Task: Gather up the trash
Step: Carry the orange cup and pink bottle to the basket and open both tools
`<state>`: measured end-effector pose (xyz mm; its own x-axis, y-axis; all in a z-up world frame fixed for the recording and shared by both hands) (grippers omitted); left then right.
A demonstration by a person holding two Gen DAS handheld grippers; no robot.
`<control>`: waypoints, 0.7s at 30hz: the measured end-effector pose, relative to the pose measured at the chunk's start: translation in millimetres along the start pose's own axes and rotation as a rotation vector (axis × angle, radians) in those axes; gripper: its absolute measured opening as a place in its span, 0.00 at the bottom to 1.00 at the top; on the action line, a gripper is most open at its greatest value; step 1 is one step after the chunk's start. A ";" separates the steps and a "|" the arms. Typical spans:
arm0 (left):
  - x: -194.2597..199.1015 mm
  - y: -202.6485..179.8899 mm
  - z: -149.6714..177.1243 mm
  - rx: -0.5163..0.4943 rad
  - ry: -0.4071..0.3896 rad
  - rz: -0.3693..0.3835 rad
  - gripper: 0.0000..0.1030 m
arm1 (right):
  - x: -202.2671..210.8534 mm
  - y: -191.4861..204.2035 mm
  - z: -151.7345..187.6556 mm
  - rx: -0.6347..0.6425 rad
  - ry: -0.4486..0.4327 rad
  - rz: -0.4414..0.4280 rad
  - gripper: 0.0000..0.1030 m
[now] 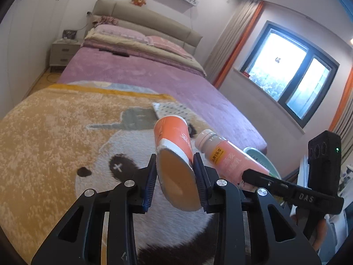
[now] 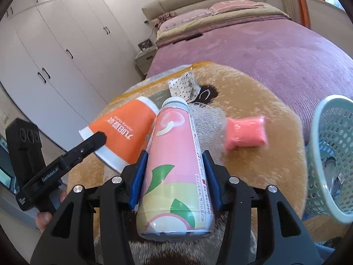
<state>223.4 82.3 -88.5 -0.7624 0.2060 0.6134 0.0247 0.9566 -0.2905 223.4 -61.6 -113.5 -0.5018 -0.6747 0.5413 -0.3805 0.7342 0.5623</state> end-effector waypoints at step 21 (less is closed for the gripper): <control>-13.4 -209.3 -2.8 -0.193 -0.014 0.222 0.30 | 196.3 -127.9 -21.2 -0.167 -0.328 0.203 0.45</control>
<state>230.2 -120.2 -33.9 -0.7336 0.4129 0.5397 0.3137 0.9103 -0.2701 190.1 -289.6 -65.9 -0.7845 -0.4378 0.4392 -0.1308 0.8091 0.5729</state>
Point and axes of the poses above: each gripper's, at about its wrist camera, not at the fingertips, and x roughly against the way its jaws point, y to its left, z to its underside, the point moved 10 cm from there along -x, roughly the way its jaws point, and after that the axes turned 14 degrees about -z, right-handed, at the moved point
